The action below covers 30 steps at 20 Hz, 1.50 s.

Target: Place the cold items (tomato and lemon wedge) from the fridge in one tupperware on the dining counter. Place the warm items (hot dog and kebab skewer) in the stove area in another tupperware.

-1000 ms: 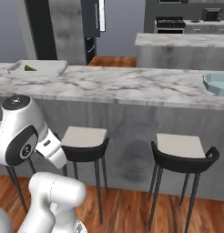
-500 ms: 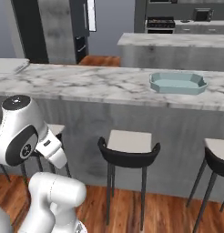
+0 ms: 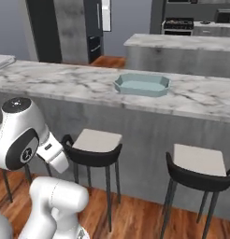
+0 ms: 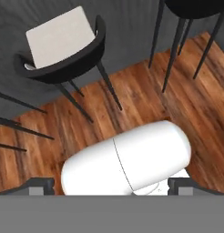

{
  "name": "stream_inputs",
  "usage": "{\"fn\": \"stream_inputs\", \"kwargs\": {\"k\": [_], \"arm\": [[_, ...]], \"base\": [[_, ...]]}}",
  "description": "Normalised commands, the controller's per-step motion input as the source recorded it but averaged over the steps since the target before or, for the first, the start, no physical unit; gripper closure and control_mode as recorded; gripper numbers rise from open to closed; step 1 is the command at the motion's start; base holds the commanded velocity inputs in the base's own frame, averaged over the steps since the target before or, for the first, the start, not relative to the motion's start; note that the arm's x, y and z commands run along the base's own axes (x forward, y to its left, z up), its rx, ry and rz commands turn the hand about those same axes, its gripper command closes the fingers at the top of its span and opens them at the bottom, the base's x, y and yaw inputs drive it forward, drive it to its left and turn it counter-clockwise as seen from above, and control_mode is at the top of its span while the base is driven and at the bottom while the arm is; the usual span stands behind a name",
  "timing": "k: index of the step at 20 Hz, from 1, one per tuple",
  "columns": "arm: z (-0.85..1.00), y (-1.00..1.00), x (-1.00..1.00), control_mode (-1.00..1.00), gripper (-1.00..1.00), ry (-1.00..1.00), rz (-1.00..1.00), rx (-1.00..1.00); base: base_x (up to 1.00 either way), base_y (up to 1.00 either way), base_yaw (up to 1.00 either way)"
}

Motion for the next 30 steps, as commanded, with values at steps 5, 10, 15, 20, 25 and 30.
{"fn": "stream_inputs", "kwargs": {"k": [5, 10, 15, 20, 25, 30], "arm": [[0.00, 0.00, 0.00, 1.00, -1.00, 0.00, 0.00, 0.00], [0.00, 0.00, 0.00, 1.00, -1.00, 0.00, 0.00, 0.00], [0.00, 0.00, 0.00, 1.00, -1.00, 0.00, 0.00, 0.00], [0.00, 0.00, 0.00, 1.00, -1.00, 0.00, 0.00, 0.00], [0.00, 0.00, 0.00, 1.00, -1.00, 0.00, 0.00, 0.00], [0.00, 0.00, 0.00, 1.00, -1.00, 0.00, 0.00, 0.00]], "base": [[-0.19, -1.00, 0.28], [-0.59, -1.00, 0.27], [-0.68, -1.00, 0.28], [-0.70, -1.00, 0.27], [-0.67, -1.00, 0.27], [-0.40, -1.00, 0.27]]}}
